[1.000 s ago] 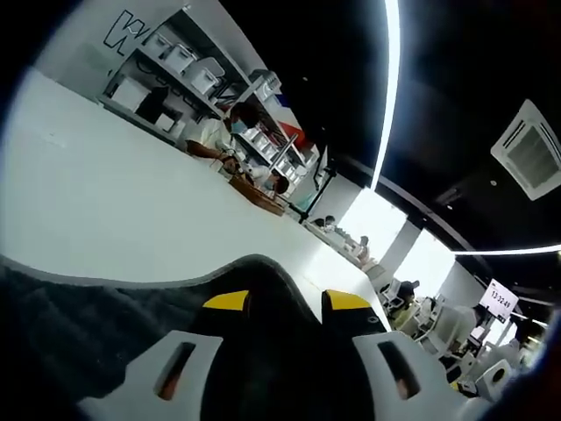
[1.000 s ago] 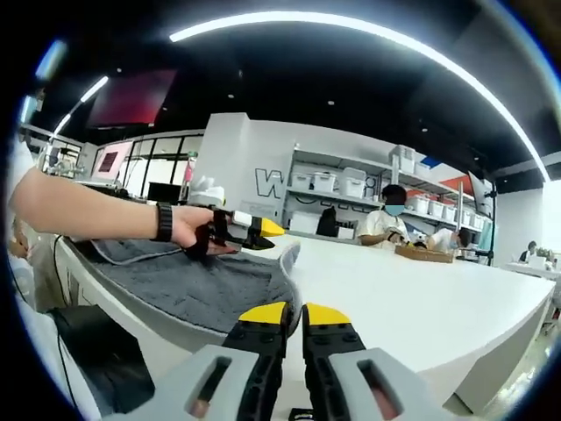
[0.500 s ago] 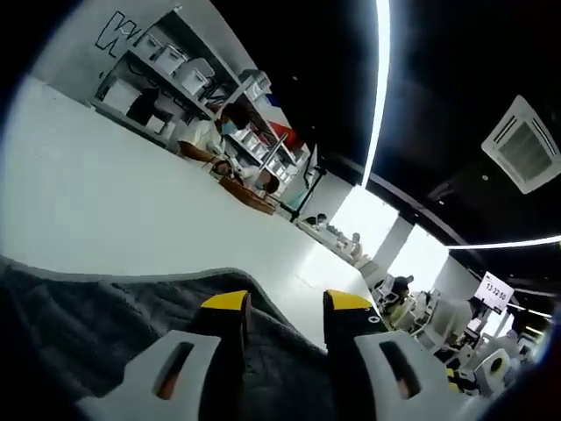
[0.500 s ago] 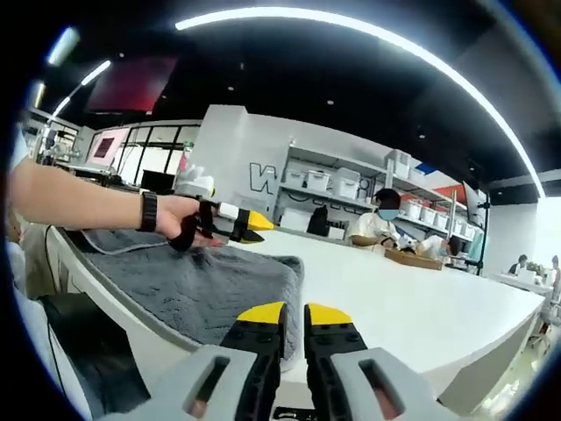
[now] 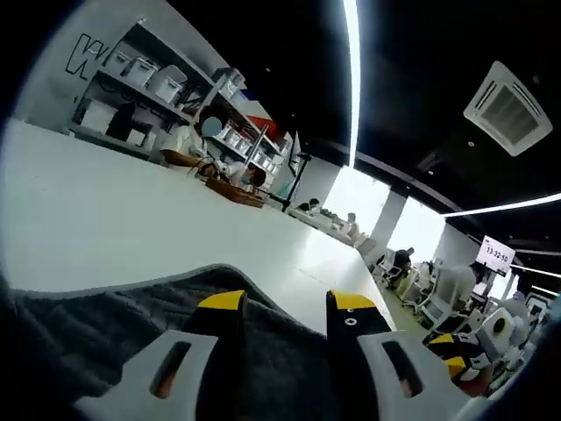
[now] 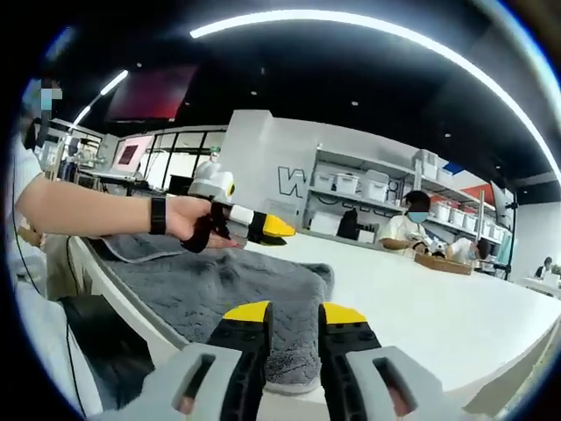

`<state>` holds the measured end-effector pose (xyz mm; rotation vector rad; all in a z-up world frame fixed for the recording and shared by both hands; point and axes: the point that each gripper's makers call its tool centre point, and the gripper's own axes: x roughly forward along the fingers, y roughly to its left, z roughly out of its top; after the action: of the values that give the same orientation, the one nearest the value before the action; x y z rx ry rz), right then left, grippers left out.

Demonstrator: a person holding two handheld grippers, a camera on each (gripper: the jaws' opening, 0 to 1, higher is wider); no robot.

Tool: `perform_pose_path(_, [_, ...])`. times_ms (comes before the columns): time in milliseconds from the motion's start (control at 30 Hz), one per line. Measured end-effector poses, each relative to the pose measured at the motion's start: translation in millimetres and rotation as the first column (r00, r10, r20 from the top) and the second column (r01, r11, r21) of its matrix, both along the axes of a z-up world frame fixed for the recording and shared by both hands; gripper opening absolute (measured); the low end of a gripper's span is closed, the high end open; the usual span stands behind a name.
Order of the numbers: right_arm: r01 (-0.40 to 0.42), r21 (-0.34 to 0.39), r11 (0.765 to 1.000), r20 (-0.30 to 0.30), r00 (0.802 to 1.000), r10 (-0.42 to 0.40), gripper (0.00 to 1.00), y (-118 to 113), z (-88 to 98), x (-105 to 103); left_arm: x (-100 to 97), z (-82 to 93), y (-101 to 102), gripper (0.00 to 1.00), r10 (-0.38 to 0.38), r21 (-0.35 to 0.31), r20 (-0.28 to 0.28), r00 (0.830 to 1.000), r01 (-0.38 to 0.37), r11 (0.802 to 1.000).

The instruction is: Open the folded towel by lifting each exposed corner and separating the folded layers until the towel lies flat within the target outline without major curled edges

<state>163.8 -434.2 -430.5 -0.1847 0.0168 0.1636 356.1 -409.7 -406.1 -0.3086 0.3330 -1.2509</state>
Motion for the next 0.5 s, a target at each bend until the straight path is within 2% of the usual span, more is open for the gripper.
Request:
perform_pose_path(100, [-0.006, -0.027, 1.000, -0.007, 1.000, 0.006, 0.15, 2, -1.0, 1, -8.2, 0.1, 4, 0.37, -0.017, 0.018, 0.023, 1.000, 0.016, 1.000])
perform_pose_path(133, [-0.035, -0.033, 0.999, -0.007, 0.999, 0.035, 0.15, 7, -1.2, 1, -10.9, -0.4, 6, 0.37, -0.021, 0.025, 0.024, 0.999, 0.020, 0.999])
perform_pose_path(167, [-0.069, -0.017, 0.997, -0.011, 0.998, 0.069, 0.14, 13, -2.1, 1, -11.4, -2.4, 10, 0.36, -0.002, 0.038, 0.022, 1.000, 0.002, 0.999])
perform_pose_path(200, [-0.098, 0.042, 0.994, -0.012, 0.995, 0.098, 0.15, 18, -1.9, 1, -13.0, -3.1, 11, 0.36, -0.006, 0.048, 0.034, 0.999, 0.005, 0.999])
perform_pose_path(233, [-0.102, 0.045, 0.994, -0.003, 0.995, 0.102, 0.15, 18, -0.1, 1, -18.0, -3.6, 13, 0.37, -0.029, 0.064, 0.057, 0.998, 0.025, 0.998])
perform_pose_path(333, [-0.090, 0.003, 0.996, 0.004, 0.996, 0.090, 0.16, 18, 0.7, 0, -25.2, 0.4, 16, 0.38, -0.027, 0.045, 0.067, 0.997, 0.024, 0.999])
perform_pose_path(367, [-0.096, 0.002, 0.995, -0.005, 0.995, 0.096, 0.17, 19, -0.3, 1, -33.8, 2.6, 19, 0.38, -0.046, 0.045, 0.075, 0.996, 0.043, 0.998])
perform_pose_path(467, [-0.122, 0.034, 0.992, 0.000, 0.993, 0.122, 0.18, 22, 1.1, 1, -41.3, 7.0, 22, 0.39, -0.052, 0.046, 0.104, 0.993, 0.047, 0.998])
perform_pose_path(500, [-0.138, 0.043, 0.989, 0.024, 0.990, 0.137, 0.18, 25, 4.9, 0, -48.7, 9.2, 24, 0.39, -0.063, 0.054, 0.105, 0.992, 0.058, 0.997])
